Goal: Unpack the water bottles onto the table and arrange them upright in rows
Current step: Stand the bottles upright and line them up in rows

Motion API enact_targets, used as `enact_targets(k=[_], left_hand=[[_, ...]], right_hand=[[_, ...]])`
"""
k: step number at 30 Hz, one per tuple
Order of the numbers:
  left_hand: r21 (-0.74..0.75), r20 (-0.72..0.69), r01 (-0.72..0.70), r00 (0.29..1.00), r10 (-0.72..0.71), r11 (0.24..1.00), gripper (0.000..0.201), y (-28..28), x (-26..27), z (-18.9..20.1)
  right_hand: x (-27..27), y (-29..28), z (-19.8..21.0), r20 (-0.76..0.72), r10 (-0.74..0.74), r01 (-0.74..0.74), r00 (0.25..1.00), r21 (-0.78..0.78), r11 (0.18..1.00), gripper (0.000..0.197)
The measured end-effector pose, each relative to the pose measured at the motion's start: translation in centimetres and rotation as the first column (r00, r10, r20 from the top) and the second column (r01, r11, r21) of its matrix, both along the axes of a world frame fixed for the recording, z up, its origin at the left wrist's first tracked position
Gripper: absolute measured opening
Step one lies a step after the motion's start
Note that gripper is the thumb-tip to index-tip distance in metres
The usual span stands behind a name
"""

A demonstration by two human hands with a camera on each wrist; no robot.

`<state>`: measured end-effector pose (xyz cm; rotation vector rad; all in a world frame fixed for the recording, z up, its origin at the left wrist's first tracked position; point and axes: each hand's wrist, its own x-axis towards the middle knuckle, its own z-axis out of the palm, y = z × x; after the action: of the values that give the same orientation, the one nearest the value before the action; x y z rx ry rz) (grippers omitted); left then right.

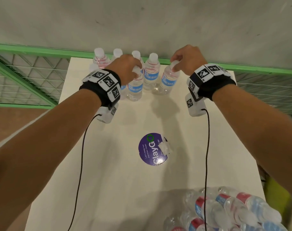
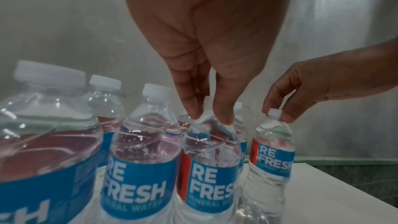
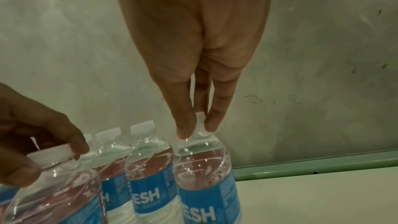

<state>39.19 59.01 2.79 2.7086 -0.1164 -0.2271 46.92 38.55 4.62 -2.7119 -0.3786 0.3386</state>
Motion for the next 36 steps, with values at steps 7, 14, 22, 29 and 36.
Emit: enact_targets(k=[7, 14, 22, 29, 36], left_hand=[[0.018, -0.007, 0.003, 1.0, -0.003, 1.0, 0.038, 0.1, 0.4, -0.1], [0.022, -0.021, 0.005, 1.0, -0.004, 1.0, 0.039, 0.5, 0.5, -0.2], [0.024, -0.012, 0.024, 1.0, -0.023, 0.999, 0.039, 0.5, 0.6, -0.2], [0.027, -0.017, 0.026, 1.0, -0.025, 0.999, 0.04, 0.6, 0.5, -0.2], [0.049, 0.125, 0.128, 0.983, -0.133, 0.991, 0.061, -0.3, -2.4, -0.9]], right_hand=[[0.8, 0.3, 0.3, 0.008, 0.029, -0.029, 1.0, 0.006, 1.0, 0.035], [0.9, 0.8, 0.4, -0.012, 0.007, -0.007, 1.0, 0.025, 1.0, 0.037], [0.9, 0.7, 0.5, -0.018, 0.04, -0.04, 0.999, -0.009, 0.999, 0.037], [0.9, 0.3, 0.2, -0.027, 0.068, -0.068, 0.997, -0.005, 0.998, 0.044], [-1.8, -1.1, 1.4, -0.042, 0.117, -0.118, 0.992, -0.027, 0.993, 0.063]])
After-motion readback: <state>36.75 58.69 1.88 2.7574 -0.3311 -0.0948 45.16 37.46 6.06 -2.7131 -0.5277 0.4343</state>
